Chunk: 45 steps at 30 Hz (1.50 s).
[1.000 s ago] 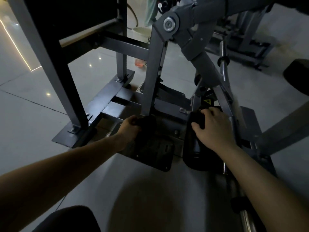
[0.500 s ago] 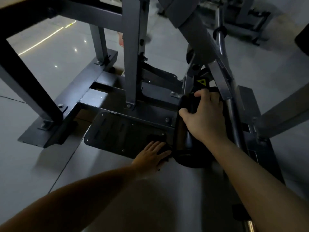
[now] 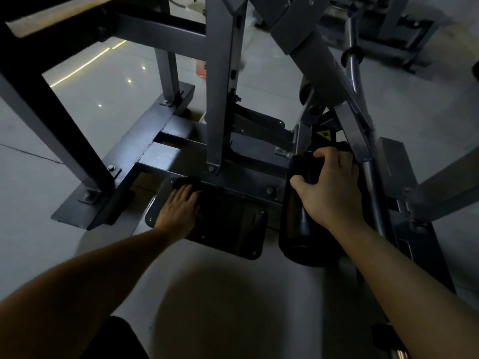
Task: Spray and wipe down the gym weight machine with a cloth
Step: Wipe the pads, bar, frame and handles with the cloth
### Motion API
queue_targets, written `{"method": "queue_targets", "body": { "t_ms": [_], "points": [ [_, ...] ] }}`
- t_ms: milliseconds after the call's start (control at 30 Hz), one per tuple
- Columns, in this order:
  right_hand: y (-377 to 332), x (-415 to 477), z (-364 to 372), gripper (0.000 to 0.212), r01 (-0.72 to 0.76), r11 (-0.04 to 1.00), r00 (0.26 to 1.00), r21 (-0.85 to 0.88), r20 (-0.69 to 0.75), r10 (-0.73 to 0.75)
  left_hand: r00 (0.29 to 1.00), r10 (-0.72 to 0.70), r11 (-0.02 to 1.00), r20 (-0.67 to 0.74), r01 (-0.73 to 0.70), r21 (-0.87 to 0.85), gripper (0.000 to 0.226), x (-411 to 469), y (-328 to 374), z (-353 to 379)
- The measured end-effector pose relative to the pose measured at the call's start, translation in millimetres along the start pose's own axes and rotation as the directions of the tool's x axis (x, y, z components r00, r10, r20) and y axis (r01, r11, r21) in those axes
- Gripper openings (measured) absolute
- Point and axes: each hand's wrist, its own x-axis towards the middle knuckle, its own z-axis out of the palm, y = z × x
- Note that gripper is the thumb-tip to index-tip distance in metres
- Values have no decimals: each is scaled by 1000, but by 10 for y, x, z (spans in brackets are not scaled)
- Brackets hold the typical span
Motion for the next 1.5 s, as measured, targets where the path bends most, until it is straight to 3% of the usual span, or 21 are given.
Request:
{"method": "queue_targets", "body": {
  "t_ms": [100, 200, 400, 600, 767, 867, 1033, 1300, 1500],
  "points": [
    [-4, -11, 4, 61, -3, 1000, 1000, -4, -4, 3, 994, -104, 994, -13, 104, -35, 56, -20, -180, -36],
    [-10, -10, 5, 61, -5, 1000, 1000, 3, -13, 5, 986, -163, 982, -21, 160, -102, 58, 34, 146, 67],
    [7, -6, 19, 60, -14, 1000, 1000, -2, -25, 14, 979, 188, 981, 74, -184, -61, 61, 135, 1182, 446],
    [25, 13, 23, 59, -24, 1000, 999, 13, -28, 25, 951, 299, 953, 85, -302, 31, 56, 217, 1086, 472],
    [12, 9, 22, 60, -35, 999, 999, 25, -20, 35, 999, 17, 999, -47, -19, -36, 52, -45, 183, 208],
    [0, 7, 21, 59, -48, 998, 999, 32, -11, 49, 995, -70, 996, -67, 66, -65, 53, -288, -359, 50],
    [-28, -13, 4, 60, -63, 997, 998, 48, 7, 63, 925, -372, 906, -79, 342, -250, 57, -606, -393, 23],
    [8, 0, 31, 59, -47, 997, 999, 56, -8, 47, 928, -362, 921, -89, 341, -189, 66, -203, -278, 67],
    [36, 9, 52, 58, -39, 998, 999, 56, -28, 40, 811, -579, 780, -78, 524, -343, 63, 400, 53, 64]
  ]
}}
